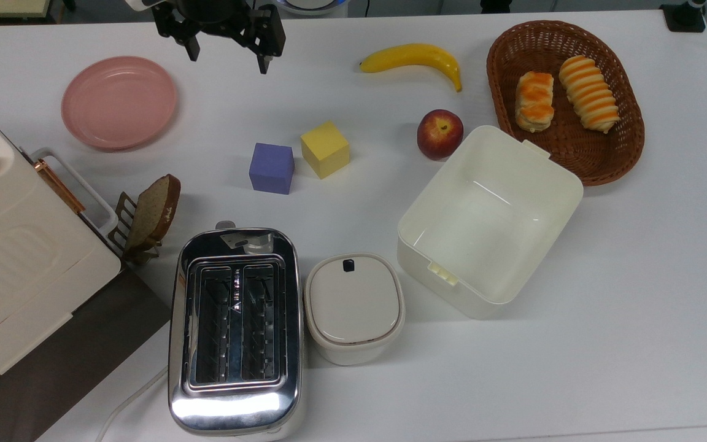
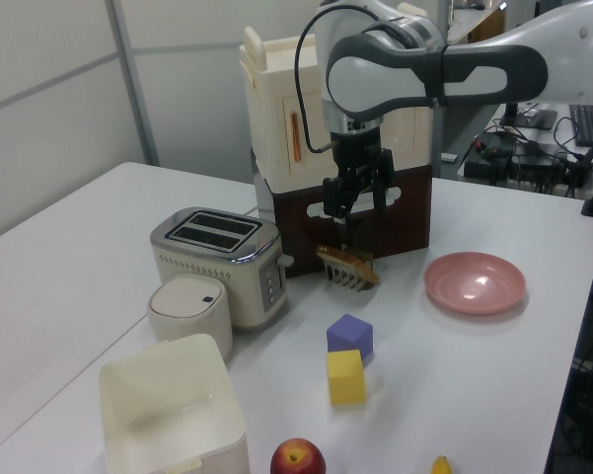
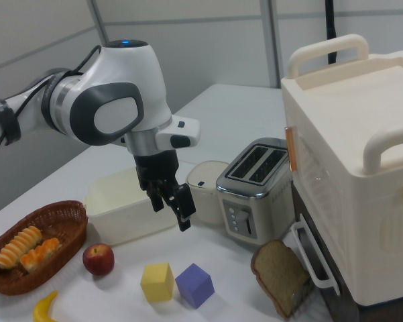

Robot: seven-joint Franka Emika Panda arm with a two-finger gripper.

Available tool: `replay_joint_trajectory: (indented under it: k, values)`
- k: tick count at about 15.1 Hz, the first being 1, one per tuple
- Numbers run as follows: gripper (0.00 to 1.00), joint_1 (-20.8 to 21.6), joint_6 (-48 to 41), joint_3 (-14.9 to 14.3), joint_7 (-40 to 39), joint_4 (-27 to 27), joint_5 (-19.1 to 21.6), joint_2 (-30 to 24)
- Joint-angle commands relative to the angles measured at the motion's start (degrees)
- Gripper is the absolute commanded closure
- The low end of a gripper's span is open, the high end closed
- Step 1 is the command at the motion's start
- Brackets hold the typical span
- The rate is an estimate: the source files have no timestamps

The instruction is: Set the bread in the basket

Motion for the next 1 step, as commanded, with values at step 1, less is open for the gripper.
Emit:
replay_joint_trajectory:
  k: [1]
  values:
    - [0.0,0.91,1.45,-0.54,1.33,-1.0,-0.7,-0.5]
